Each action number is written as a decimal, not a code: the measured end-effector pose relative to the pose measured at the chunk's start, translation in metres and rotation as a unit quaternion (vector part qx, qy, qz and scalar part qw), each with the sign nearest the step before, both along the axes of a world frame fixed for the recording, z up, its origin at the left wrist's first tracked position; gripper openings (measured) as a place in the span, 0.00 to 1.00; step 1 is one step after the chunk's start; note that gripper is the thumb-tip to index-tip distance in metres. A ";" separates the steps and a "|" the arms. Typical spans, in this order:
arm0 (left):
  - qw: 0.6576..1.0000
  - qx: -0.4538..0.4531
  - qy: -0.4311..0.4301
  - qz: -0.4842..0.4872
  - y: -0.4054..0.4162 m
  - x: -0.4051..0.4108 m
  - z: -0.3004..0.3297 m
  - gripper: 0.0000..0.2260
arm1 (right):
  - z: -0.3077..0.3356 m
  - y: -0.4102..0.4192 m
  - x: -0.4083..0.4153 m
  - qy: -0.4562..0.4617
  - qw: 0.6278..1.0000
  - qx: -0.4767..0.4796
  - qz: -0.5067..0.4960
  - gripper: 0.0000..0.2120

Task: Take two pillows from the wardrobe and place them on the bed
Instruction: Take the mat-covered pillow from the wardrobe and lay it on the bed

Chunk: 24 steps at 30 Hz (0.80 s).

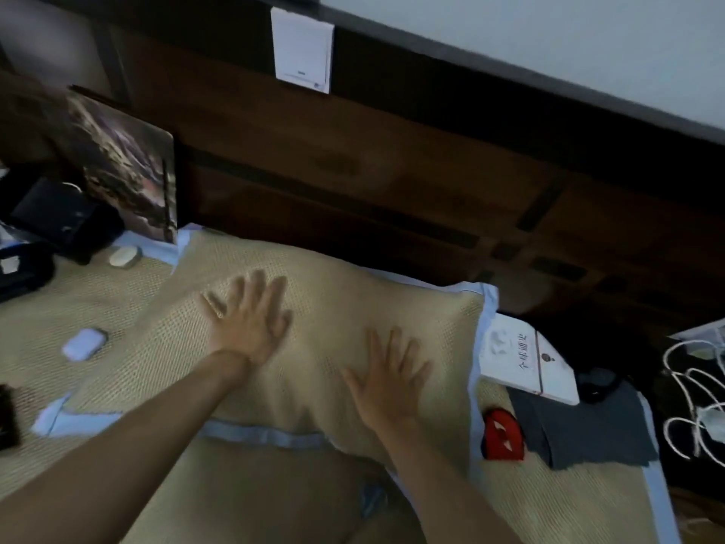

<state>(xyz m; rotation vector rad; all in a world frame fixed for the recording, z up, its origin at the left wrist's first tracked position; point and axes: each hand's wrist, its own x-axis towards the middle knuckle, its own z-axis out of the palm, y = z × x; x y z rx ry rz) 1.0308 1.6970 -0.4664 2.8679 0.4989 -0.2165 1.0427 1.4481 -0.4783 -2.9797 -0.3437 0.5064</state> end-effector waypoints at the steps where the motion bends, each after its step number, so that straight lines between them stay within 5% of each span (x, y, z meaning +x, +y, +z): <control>1: 1.000 -0.001 0.015 -0.004 0.000 0.002 -0.015 0.30 | -0.018 -0.005 -0.001 -0.019 1.000 -0.012 -0.005 0.40; 10: 0.992 0.116 -0.050 -0.004 -0.003 0.003 -0.088 0.30 | -0.068 -0.023 0.016 -0.137 0.990 0.000 0.015 0.41; 15: 0.967 0.126 -0.097 -0.200 -0.065 0.031 -0.078 0.28 | -0.046 0.042 0.055 -0.178 0.978 0.069 0.080 0.29; 21: 0.970 0.150 -0.100 -0.161 0.007 0.026 -0.087 0.26 | -0.077 -0.020 0.071 -0.171 0.984 0.030 0.033 0.31; 24: 0.987 0.129 -0.087 -0.050 0.050 0.004 -0.083 0.26 | -0.075 -0.040 0.061 -0.166 0.986 0.022 -0.022 0.33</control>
